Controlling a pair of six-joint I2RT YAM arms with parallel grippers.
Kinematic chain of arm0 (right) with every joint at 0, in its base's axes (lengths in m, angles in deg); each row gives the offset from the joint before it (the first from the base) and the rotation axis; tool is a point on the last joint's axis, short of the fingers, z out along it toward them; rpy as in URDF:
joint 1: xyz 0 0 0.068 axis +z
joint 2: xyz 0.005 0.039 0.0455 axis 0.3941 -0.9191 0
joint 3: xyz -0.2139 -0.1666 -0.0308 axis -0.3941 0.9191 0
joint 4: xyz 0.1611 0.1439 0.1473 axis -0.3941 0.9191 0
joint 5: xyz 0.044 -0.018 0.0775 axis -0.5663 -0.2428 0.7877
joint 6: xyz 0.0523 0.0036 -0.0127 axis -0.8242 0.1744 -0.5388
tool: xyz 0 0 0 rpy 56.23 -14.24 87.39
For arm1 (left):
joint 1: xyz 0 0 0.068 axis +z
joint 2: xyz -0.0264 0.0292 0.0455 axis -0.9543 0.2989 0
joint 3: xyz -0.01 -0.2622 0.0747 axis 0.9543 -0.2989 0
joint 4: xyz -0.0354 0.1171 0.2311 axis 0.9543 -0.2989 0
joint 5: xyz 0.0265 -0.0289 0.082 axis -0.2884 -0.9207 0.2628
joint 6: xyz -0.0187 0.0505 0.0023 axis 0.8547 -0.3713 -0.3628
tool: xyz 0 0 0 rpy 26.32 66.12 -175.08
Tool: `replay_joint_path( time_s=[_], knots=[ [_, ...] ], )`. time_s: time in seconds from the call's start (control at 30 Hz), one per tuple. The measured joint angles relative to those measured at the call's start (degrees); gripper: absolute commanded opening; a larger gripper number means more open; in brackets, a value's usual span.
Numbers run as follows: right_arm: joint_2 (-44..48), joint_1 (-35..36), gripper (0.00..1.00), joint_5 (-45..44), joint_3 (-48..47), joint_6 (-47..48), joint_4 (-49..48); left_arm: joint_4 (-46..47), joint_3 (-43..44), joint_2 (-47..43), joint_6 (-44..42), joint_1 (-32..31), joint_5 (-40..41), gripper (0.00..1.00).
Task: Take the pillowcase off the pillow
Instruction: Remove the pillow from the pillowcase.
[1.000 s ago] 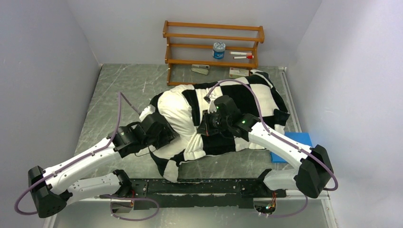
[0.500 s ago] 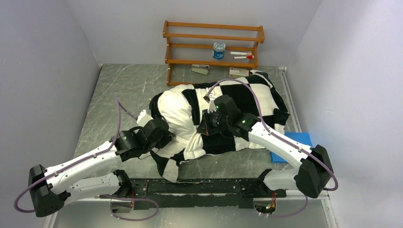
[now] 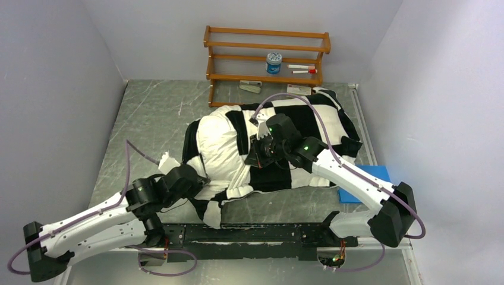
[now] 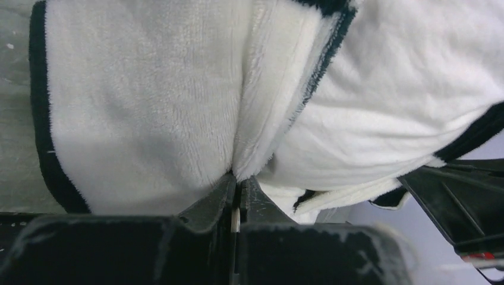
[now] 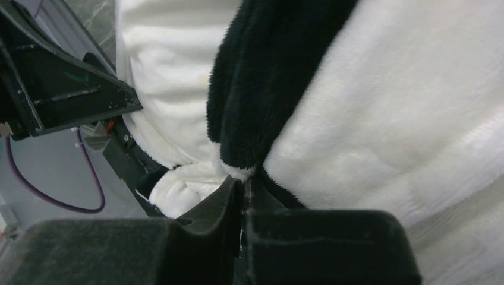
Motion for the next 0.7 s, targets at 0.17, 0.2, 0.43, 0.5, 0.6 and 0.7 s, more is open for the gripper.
replay_joint_path(
  time_s=[0.17,0.2,0.43,0.5,0.6,0.7],
  knots=[
    [1.16,1.53,0.24,0.79,-1.38,5.6,0.09,3.41,-3.82,-5.38,-1.84,0.0,-0.31,0.05],
    [1.97,2.36,0.29,0.31,-1.66,7.17,0.02,4.04,-4.2,-5.29,-2.27,0.0,-0.5,0.05],
    [8.81,10.38,0.6,-2.67,-4.24,19.76,-6.36,5.33,-4.17,-0.57,-4.33,-0.02,-1.33,0.05],
    [8.66,13.09,0.62,-2.69,-4.46,24.17,-8.48,5.51,-4.09,-0.24,-4.76,-0.02,-1.33,0.05],
    [5.4,15.45,0.64,-2.75,-4.52,29.92,-10.51,5.66,-4.09,-0.52,-5.2,-0.02,-1.33,0.05],
    [0.22,16.35,0.71,-4.22,-4.57,35.87,-11.06,5.64,-4.09,-1.18,-5.35,-0.02,-1.36,0.05]
  ],
)
